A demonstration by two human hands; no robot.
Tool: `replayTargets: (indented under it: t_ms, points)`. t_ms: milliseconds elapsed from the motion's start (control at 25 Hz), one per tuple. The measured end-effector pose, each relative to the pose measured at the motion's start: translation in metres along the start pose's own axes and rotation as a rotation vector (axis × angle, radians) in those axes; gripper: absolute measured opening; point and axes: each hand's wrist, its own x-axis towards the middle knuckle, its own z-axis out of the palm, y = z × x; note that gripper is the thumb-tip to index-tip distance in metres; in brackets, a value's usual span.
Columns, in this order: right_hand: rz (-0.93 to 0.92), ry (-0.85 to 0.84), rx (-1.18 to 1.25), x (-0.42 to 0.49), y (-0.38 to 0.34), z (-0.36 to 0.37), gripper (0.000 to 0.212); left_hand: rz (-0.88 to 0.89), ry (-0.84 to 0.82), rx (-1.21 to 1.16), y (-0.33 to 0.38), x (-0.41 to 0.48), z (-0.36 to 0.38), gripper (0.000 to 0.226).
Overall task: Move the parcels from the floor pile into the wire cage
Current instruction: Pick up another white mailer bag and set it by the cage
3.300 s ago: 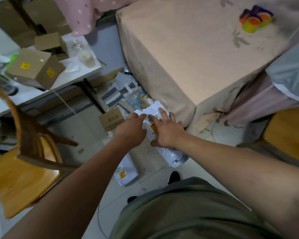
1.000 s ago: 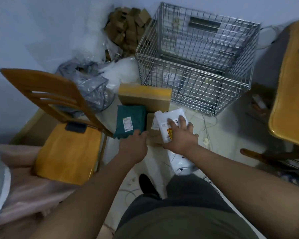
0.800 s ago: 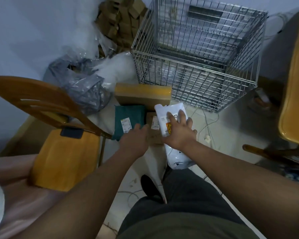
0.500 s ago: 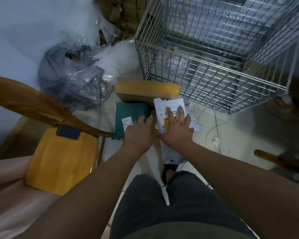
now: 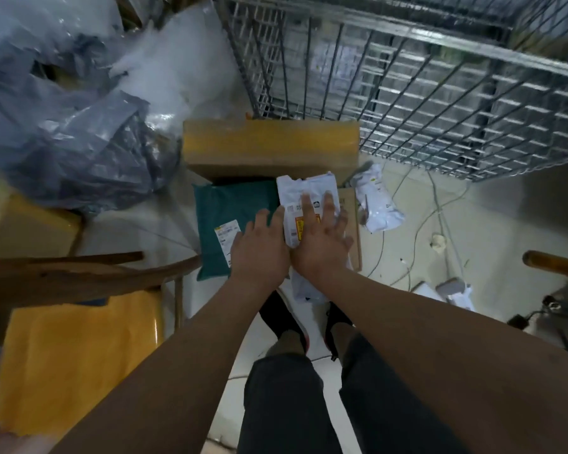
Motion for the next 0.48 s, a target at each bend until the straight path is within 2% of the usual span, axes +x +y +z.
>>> replayTargets:
  t_ms: [320,480]
  points:
    - [0.107,0.001,0.015,0.11,0.029,0.138,0.11,0.007,-0.04,0.042,-0.053,0.092,0.128,0.069]
    - [0.106,-0.029,-0.037,0.153,0.057,0.195,0.112,0.016,0.021,0.022,-0.07,0.117,0.177,0.069]
